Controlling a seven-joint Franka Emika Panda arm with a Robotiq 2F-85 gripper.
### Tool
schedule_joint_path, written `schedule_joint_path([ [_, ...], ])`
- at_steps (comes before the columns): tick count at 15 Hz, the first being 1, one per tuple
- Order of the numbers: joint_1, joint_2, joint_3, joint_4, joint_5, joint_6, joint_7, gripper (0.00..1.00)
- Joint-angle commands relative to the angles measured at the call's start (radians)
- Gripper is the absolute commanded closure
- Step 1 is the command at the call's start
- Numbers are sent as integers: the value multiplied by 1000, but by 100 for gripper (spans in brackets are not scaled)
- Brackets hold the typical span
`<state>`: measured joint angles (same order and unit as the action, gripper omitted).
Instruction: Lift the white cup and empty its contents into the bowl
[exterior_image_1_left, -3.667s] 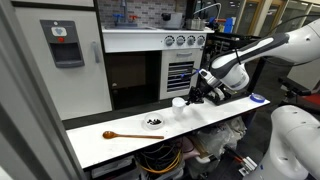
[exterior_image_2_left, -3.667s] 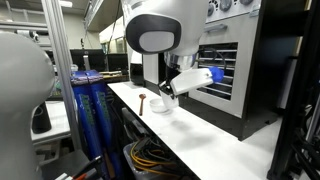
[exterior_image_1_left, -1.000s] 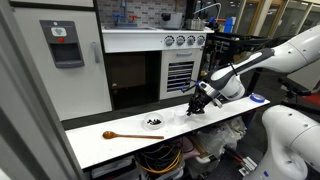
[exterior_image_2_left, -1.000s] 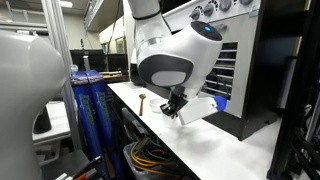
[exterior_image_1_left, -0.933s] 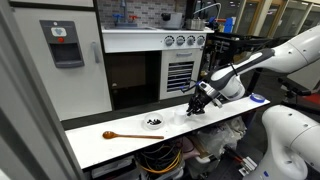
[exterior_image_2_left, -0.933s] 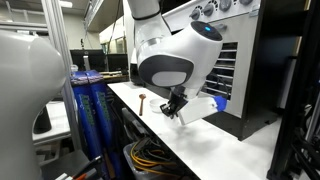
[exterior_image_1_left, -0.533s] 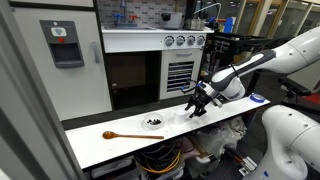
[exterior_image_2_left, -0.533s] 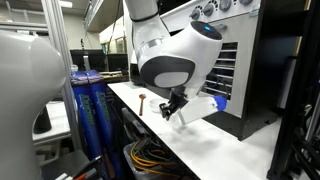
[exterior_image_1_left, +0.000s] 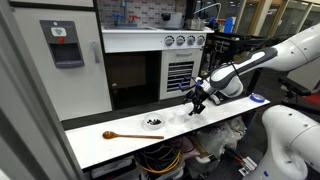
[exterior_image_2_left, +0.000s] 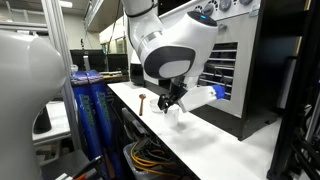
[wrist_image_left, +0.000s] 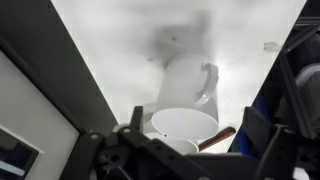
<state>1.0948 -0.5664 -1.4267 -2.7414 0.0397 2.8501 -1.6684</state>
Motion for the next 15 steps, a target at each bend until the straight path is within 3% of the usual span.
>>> schedule_joint_path([
  [1,-97,69,140,41,-42,-87,74,0],
  [8,-366,135,508,138,-50,-288,163,0],
  [11,-524,160,719,185,-43,-346,234,0],
  [15,-758,192,1022,251,-59,-392,468,0],
])
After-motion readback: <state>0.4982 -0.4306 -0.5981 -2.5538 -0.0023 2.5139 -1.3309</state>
